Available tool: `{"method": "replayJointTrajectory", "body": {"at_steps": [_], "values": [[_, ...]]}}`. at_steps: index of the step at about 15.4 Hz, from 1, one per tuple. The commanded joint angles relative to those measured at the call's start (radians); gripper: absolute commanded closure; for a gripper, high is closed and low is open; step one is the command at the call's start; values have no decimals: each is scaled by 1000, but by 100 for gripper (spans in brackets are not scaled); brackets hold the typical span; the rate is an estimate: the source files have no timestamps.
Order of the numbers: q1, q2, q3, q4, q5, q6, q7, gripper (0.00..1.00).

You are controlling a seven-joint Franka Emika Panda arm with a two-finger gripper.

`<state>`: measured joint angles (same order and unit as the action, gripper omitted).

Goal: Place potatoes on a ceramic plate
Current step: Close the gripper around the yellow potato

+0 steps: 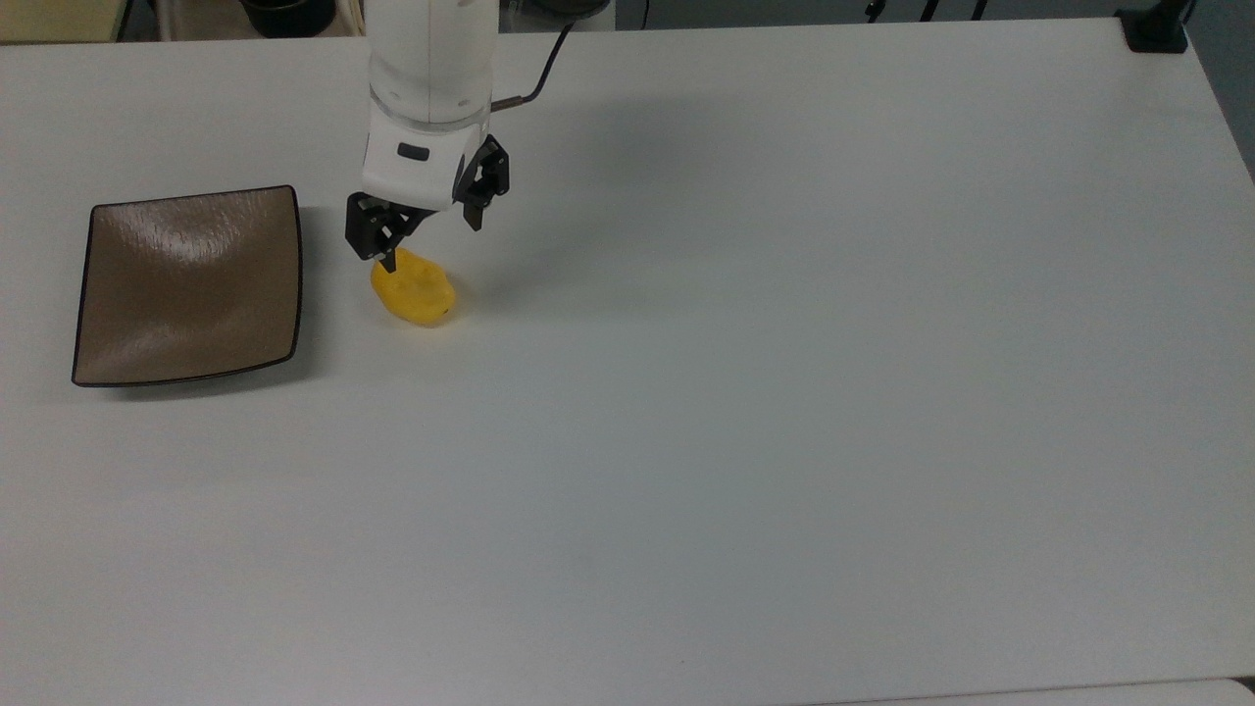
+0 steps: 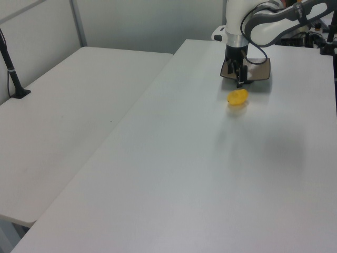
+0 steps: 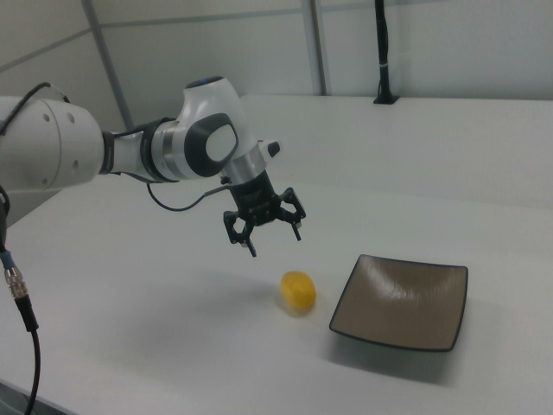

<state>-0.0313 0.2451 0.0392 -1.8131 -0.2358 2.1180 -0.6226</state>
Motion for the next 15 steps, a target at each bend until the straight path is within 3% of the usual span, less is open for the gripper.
{"method": "replayJointTrajectory", "body": {"at_steps": [1, 3, 7, 11, 14, 15], "values": [[-7, 40, -7, -11, -42, 65, -77, 0], [-7, 60, -7, -28, -80, 94, -86, 0], [-24, 92, -7, -51, -89, 163, -89, 0], [-24, 131, -7, -66, -186, 163, -111, 0], [-25, 132, -7, -74, -191, 163, -112, 0], [-35, 132, -7, -74, -198, 163, -123, 40]]}}
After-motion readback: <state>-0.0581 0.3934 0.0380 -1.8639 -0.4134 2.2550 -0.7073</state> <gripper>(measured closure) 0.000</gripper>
